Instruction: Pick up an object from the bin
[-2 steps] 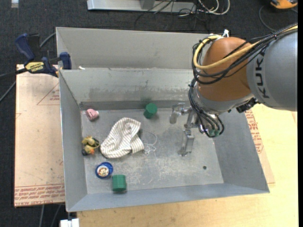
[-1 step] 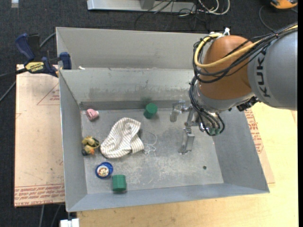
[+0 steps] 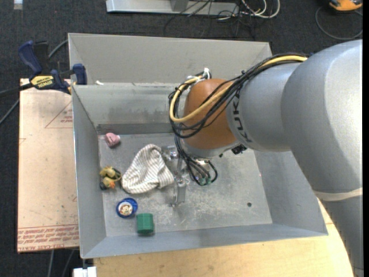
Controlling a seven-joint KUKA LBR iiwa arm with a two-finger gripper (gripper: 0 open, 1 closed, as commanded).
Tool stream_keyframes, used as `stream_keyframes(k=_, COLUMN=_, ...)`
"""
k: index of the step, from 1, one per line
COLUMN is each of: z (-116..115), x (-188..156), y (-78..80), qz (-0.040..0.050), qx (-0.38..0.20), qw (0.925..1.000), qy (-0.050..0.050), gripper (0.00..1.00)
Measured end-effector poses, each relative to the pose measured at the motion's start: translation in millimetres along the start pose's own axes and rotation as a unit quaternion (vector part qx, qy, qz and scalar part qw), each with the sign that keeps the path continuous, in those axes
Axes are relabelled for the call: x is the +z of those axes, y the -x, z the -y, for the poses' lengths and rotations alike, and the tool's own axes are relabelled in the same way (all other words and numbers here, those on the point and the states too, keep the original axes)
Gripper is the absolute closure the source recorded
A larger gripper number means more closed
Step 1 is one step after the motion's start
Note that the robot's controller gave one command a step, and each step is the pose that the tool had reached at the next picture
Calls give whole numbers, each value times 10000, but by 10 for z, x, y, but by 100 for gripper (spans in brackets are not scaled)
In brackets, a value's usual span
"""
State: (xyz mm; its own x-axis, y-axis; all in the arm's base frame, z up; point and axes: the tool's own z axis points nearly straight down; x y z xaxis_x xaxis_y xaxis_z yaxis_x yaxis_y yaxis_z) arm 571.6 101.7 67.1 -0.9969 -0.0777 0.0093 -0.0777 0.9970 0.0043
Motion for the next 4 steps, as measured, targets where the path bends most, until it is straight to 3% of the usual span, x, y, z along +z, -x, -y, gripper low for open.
stream_keyframes(k=1, z=293, x=-600, y=19, qz=72, qx=-1485, qw=9889, qy=-23, gripper=0)
stream_keyframes(k=2, z=-434, x=-325, y=49, qz=11, qx=-881, qw=9961, qy=10, gripper=0)
stream_keyframes(k=3, z=-390, x=-31, y=484, qz=89, qx=-3383, qw=9410, qy=-31, gripper=0)
stream_keyframes(k=4, z=-399, x=-48, y=216, qz=44, qx=-1555, qw=9878, qy=19, gripper=100)
